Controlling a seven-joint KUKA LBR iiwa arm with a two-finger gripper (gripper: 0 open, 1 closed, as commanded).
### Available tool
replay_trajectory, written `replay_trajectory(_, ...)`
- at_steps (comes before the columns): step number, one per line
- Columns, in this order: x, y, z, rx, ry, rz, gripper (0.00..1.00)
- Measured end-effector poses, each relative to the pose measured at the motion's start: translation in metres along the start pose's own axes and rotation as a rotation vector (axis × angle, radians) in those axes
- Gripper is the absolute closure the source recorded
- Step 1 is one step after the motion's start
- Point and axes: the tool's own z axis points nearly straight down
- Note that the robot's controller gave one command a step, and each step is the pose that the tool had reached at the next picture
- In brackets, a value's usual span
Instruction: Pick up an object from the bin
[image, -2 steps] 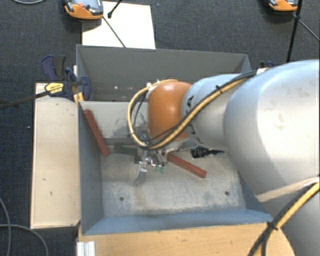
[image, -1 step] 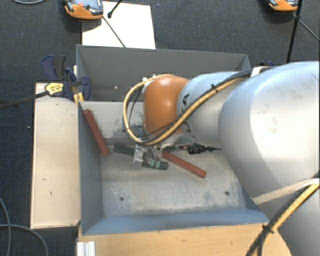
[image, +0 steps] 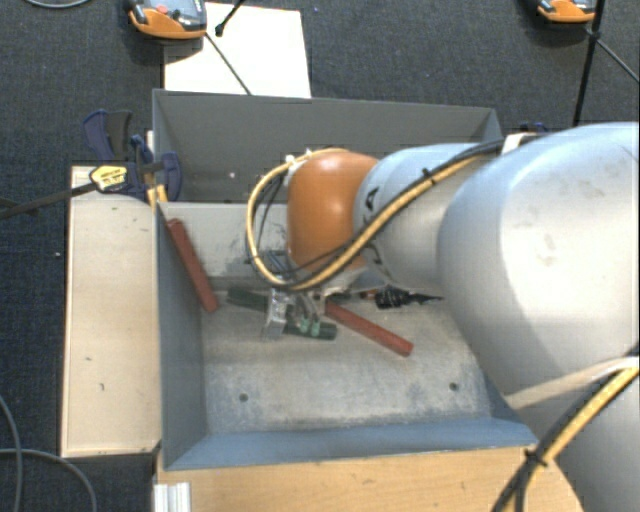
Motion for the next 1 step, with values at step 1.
replay_trajectory(1, -0.0001, 0.0000, -0.0001, 0.000, 0.000, 0.000, 1.00)
